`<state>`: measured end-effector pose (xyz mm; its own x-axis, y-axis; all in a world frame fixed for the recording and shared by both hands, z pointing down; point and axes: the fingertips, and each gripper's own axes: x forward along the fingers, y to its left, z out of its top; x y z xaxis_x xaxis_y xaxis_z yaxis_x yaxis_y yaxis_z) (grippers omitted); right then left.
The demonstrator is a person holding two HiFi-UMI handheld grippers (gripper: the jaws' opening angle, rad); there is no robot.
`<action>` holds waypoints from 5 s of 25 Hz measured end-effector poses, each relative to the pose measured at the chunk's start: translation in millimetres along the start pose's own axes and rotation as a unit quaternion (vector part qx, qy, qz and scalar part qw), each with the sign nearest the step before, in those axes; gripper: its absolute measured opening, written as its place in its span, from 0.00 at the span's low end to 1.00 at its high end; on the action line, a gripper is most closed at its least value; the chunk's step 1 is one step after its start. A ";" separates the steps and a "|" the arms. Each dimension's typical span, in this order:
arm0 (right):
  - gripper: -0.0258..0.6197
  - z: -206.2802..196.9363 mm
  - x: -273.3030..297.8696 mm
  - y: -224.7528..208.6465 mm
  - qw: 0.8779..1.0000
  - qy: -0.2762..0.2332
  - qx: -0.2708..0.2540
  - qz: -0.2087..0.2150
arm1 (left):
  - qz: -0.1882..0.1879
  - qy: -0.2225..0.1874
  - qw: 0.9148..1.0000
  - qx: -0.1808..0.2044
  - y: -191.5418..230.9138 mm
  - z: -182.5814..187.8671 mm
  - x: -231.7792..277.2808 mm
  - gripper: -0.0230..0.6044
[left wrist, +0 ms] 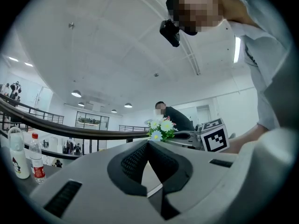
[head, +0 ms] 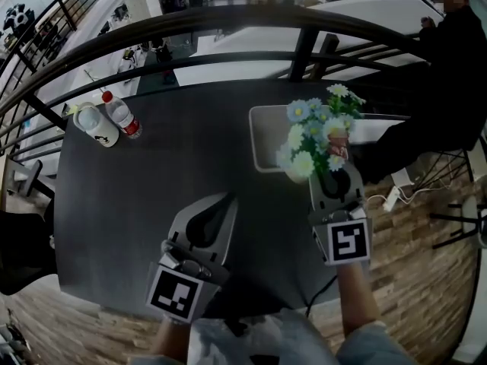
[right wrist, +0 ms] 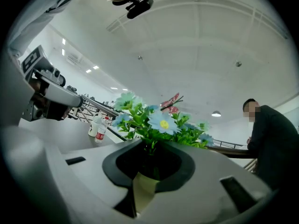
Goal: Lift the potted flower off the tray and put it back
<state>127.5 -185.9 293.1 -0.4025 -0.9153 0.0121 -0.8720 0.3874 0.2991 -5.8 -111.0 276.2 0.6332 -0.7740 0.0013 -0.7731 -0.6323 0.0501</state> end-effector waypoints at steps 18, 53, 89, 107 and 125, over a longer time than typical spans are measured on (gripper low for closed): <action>0.13 48.8 -44.1 22.0 1.000 -0.014 -0.020 0.007 | 0.011 -0.027 0.999 0.023 -7.7 34.8 -30.3 0.03; 0.13 56.7 -79.3 17.9 1.000 -0.015 -0.017 -0.004 | 0.010 -0.046 0.998 0.031 -18.8 49.1 -33.7 0.03; 0.13 37.6 -69.7 13.7 1.000 -0.010 -0.022 -0.003 | 0.015 -0.035 0.999 0.019 -19.3 39.1 -34.9 0.03; 0.13 -15.3 -11.2 11.7 1.000 -0.002 -0.021 0.005 | 0.012 -0.013 1.000 -0.006 -0.7 11.8 -18.2 0.03; 0.13 -88.8 50.1 15.7 0.999 0.026 -0.015 0.018 | 0.025 0.011 0.999 -0.024 26.4 -16.9 -11.5 0.03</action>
<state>118.4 -235.4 383.1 -0.4181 -0.9054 0.0736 -0.8482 0.4181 0.3251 -32.8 -118.3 294.3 0.5948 -0.8035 0.0269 -0.8015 -0.5901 0.0969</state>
